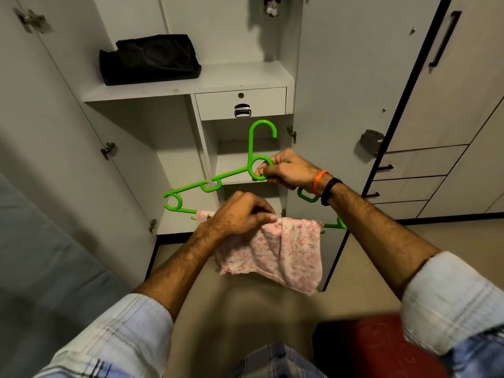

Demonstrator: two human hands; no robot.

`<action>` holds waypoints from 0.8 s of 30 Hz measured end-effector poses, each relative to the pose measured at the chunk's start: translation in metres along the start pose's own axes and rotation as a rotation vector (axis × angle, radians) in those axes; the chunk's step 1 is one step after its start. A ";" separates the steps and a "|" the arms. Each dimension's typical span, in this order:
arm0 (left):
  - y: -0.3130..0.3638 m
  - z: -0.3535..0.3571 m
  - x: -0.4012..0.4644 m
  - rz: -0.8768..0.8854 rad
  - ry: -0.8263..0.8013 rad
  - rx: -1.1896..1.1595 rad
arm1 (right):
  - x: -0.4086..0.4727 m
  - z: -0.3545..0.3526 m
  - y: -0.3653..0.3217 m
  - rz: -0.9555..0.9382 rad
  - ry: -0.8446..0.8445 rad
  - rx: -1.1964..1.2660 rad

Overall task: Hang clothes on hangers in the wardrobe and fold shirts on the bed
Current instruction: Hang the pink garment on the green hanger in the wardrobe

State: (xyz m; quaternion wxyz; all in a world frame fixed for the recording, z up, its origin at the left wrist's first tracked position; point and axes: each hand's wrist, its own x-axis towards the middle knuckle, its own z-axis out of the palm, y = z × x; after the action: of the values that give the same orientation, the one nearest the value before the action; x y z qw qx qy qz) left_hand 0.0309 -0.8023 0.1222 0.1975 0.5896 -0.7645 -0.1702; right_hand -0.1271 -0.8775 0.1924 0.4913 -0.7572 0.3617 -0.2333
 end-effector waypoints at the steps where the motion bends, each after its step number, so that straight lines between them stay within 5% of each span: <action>1: 0.004 0.004 0.002 0.010 -0.038 -0.011 | 0.001 0.001 0.000 0.000 0.003 0.006; 5: 0.015 0.016 0.009 0.001 -0.016 -0.015 | 0.001 0.001 -0.001 0.002 0.006 0.017; 10: 0.022 0.023 0.010 -0.087 0.225 0.024 | -0.002 -0.003 -0.003 0.000 0.007 0.025; 17: 0.009 0.016 0.005 -0.039 -0.007 0.225 | -0.001 -0.006 0.006 0.018 0.018 -0.035; 24: 0.004 0.009 -0.002 -0.014 0.135 0.116 | 0.003 -0.002 0.002 -0.023 0.025 -0.032</action>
State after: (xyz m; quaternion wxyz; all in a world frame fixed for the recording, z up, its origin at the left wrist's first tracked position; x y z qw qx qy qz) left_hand 0.0233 -0.7996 0.1162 0.2131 0.6153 -0.7539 -0.0868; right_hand -0.1275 -0.8813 0.1914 0.4720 -0.7660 0.3629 -0.2425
